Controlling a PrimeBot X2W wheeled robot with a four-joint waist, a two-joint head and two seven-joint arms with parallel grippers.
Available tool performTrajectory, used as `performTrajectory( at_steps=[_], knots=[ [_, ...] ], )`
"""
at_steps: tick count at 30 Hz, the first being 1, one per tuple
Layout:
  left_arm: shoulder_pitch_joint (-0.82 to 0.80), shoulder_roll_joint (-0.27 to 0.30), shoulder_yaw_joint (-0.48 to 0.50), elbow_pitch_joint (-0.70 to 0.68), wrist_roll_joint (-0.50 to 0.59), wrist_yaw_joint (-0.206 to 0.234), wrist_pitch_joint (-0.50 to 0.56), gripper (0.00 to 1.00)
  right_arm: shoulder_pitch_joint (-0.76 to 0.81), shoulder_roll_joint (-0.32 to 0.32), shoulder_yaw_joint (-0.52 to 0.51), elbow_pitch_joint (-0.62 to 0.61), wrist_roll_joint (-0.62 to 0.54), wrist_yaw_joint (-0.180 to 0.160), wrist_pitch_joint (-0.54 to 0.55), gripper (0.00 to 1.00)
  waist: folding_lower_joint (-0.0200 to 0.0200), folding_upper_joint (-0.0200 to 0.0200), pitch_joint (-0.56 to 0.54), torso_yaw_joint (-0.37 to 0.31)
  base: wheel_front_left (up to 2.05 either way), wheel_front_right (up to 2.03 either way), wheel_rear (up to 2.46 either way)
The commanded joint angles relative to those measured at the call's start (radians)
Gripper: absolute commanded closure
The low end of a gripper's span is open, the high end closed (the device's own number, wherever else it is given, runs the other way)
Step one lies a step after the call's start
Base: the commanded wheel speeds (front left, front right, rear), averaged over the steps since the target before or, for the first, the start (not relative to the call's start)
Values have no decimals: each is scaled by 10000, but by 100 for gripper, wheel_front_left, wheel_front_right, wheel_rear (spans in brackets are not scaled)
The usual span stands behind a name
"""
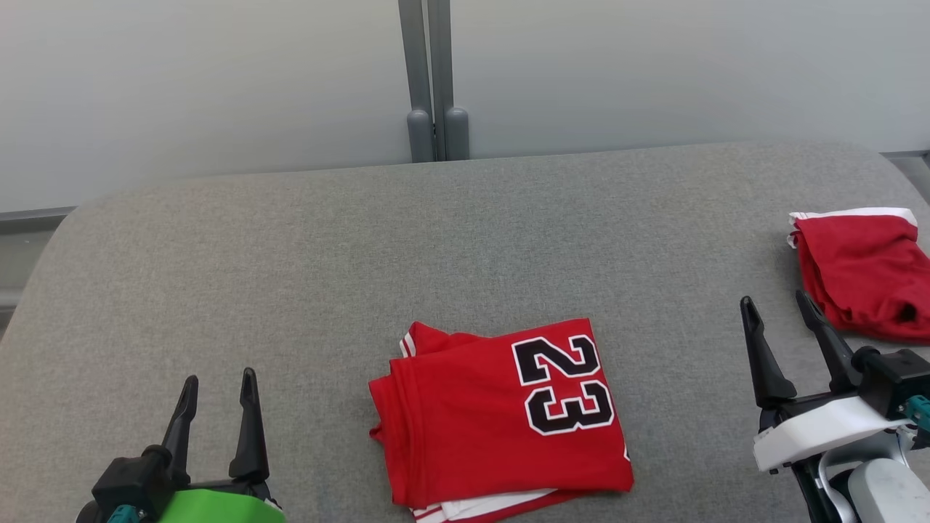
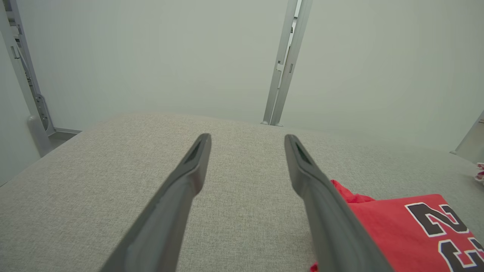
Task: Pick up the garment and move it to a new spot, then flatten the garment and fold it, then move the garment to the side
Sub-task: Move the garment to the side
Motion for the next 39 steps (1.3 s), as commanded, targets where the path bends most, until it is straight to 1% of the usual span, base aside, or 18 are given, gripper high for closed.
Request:
performTrajectory(
  at_steps=[1,5,9,11,15,16,20,24,29,36,39],
  knots=[
    [-42,-38,47,14,128,-35,-22,0,-7,-19,58,4,-71,5,-42,0,0,0,26,8,0,0,0],
    [-88,-48,48,64,200,-74,-22,0,-63,-6,201,93,-91,5,-41,0,0,0,39,48,0,0,0],
    [-105,-65,37,73,211,-87,-23,0,-317,20,617,257,249,5,-41,0,0,0,82,138,0,0,0],
    [-121,-73,20,108,239,-92,-23,0,-493,-97,1017,596,370,3,74,0,0,0,106,196,0,0,0],
    [-169,-85,-142,211,292,-111,-23,0,-1193,-256,1644,1317,626,3,745,0,0,0,174,419,0,0,0],
    [-196,-84,-162,225,309,-117,-23,0,-1339,-247,1737,1435,677,5,839,0,0,0,186,486,0,0,0],
    [-245,-97,-269,215,376,-134,-22,0,-1860,-227,2048,2269,976,3,1772,0,0,0,239,832,0,0,0],
    [-291,-111,-421,155,393,-146,-23,0,-2227,-74,2288,3050,1744,3,2995,0,0,0,361,1204,0,0,0],
    [-378,-128,-507,190,300,-160,-22,0,-2456,-184,2757,3761,2790,3,4427,0,0,0,463,1576,0,0,0],
    [-532,-143,-608,192,281,-154,-23,0,-2661,-185,3088,4187,3783,5,5190,0,0,0,639,1898,0,0,0],
    [-588,-146,-652,237,268,-158,-23,0,-2788,-269,3207,4307,4134,5,5341,0,0,0,685,1993,0,0,0]
  ],
)
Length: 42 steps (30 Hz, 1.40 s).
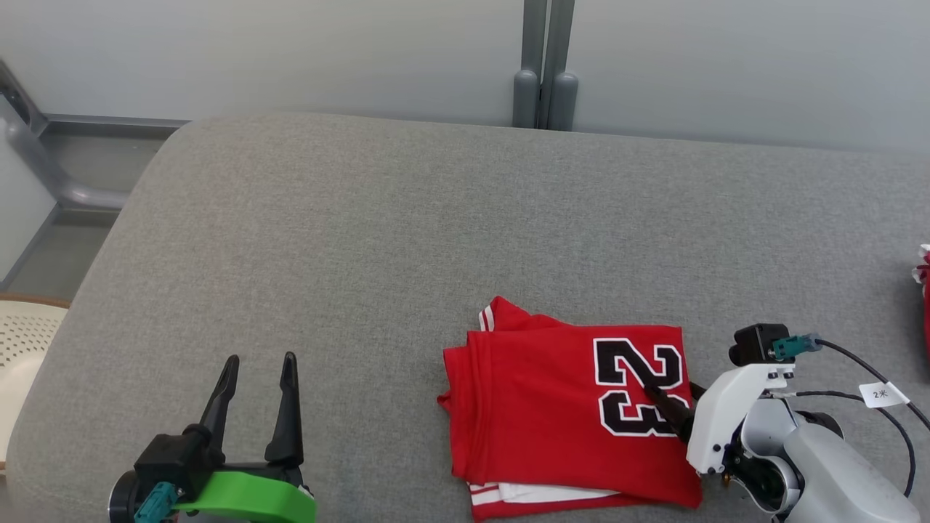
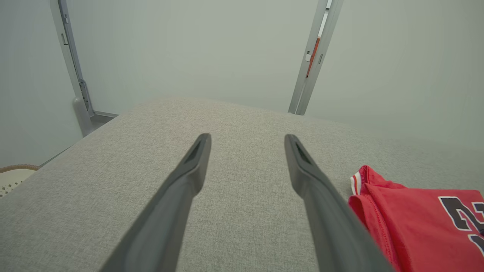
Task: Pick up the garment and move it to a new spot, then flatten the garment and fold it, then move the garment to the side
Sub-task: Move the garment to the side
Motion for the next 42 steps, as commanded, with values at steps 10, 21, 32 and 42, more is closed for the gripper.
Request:
performTrajectory(
  at_steps=[10,21,32,42],
  knots=[
    [-180,-14,70,10,8,-29,-25,0,-349,-417,358,-224,701,5,-907,100,0,-1,13,3,0,0,0],
    [-551,-13,-649,-87,71,-36,-24,0,-1452,-1349,823,-674,662,5,-1408,100,0,-1,168,-1301,0,0,0],
    [-1134,17,-1250,-65,-27,-40,-24,0,-2652,-1582,1348,-937,766,5,-1491,100,0,-1,567,-3405,0,0,0],
    [-1745,391,-1621,-17,36,-39,-13,0,-3981,-1976,1701,-715,803,5,-1688,100,0,-1,1522,-4411,0,0,0]
  ],
)
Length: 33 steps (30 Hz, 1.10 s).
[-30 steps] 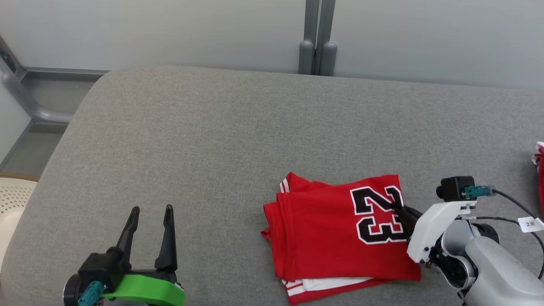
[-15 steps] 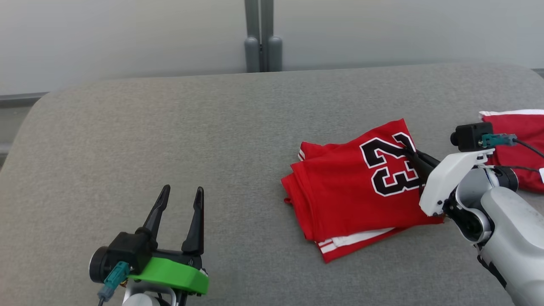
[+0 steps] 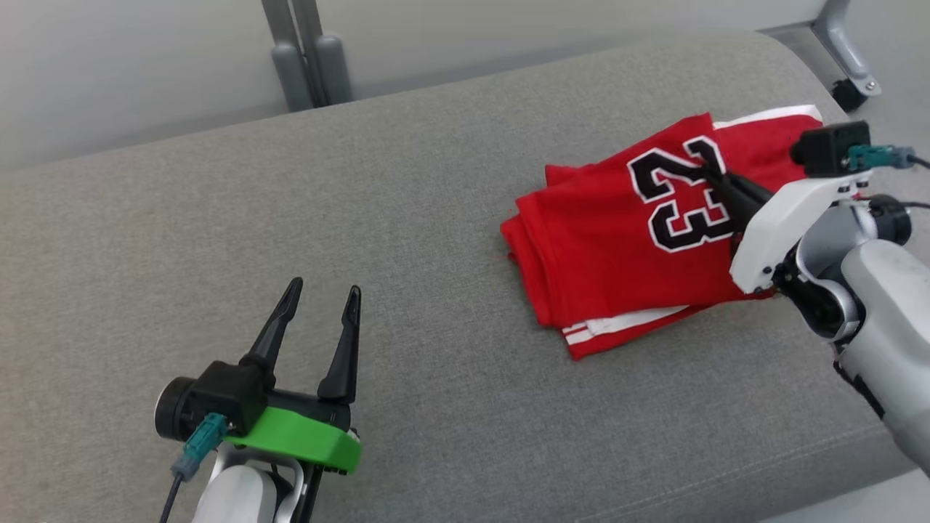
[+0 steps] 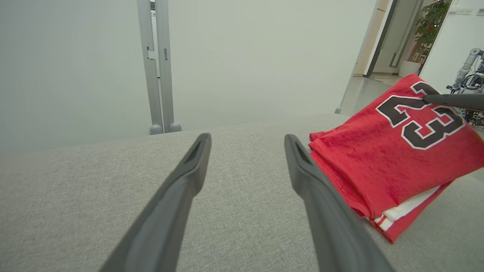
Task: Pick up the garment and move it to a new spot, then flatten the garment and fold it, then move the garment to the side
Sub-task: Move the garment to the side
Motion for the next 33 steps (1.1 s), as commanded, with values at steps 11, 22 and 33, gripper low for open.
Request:
performTrajectory(
  at_steps=[11,22,33],
  knots=[
    [-1101,676,-273,-86,69,-21,40,0,-1400,-1481,-512,155,443,3,-218,100,0,-1,2424,-504,0,0,0],
    [-1831,857,-458,-222,160,-20,123,0,-2409,-2856,-366,1119,232,3,62,100,0,-1,3851,45,0,0,0],
    [-1781,721,-418,10,-30,42,24,0,-2764,-2543,273,3460,-429,3,-1207,0,0,-1,3428,391,0,0,0]
  ],
)
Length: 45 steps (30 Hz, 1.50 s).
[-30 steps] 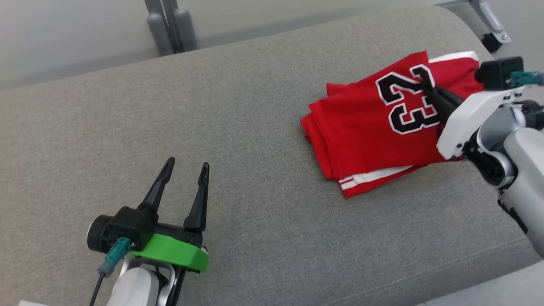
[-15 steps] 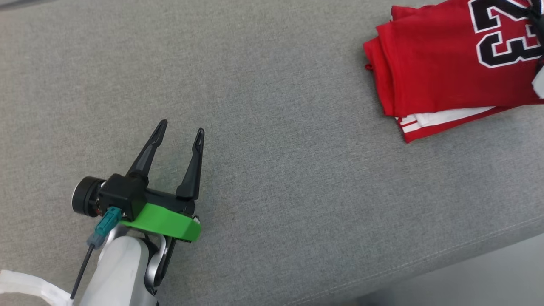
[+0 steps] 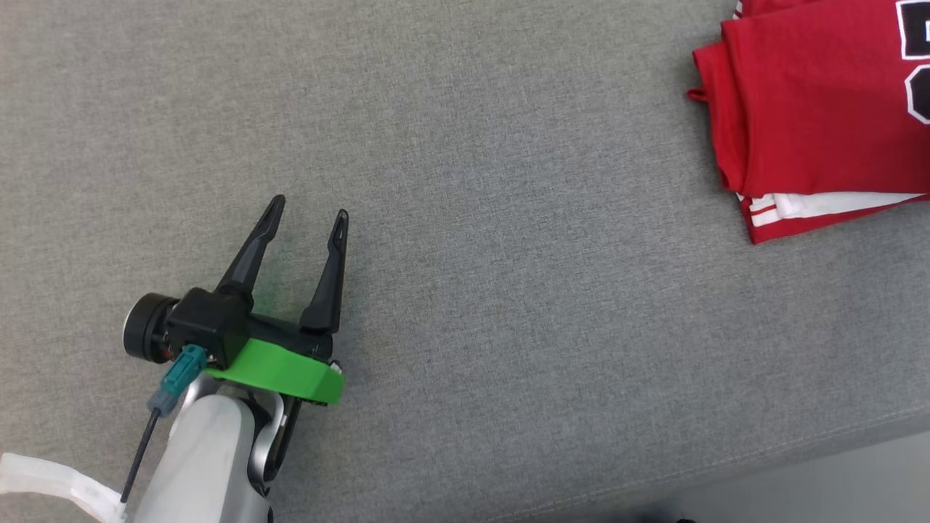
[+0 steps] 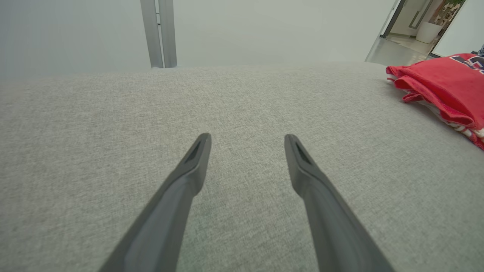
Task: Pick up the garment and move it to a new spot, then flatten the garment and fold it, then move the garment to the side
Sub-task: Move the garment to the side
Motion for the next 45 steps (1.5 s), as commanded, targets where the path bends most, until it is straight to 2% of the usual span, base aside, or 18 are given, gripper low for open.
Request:
performTrajectory(
  at_steps=[1,8,16,18,23,28,38,45],
  knots=[
    [32,-45,-11,40,-63,31,-56,0,-109,-22,9,376,-186,1,-292,0,-2,0,-417,100,0,0,0],
    [616,-284,298,197,-316,54,-83,0,-213,294,277,997,-910,1,-1653,0,-2,0,-1725,230,0,0,0],
    [1834,-423,1149,-83,-383,223,-78,0,529,696,390,-337,-994,0,-2485,0,-2,0,-3548,467,0,0,0],
    [2125,-409,1398,-191,-406,249,-79,0,889,677,339,-751,-1331,0,-2569,0,-2,0,-3953,570,0,0,0],
    [2887,-480,1955,-534,-647,262,-77,0,2267,995,-504,-2097,-1624,1,-2641,0,-2,0,-4791,877,0,0,0],
    [3409,-555,2181,-744,-856,190,-79,0,4059,1515,-1710,-3513,-2128,1,-2629,0,-2,0,-5051,1098,0,0,0],
    [3761,-767,2375,-595,-780,330,-79,0,7231,3190,-3866,-4958,-3658,1,-2626,0,-2,0,-5283,1404,0,0,0],
    [3823,-783,2521,-311,-132,492,-79,0,8328,4047,-4712,-5743,-4136,1,-2627,0,-2,0,-5327,1423,0,0,0]
  ],
)
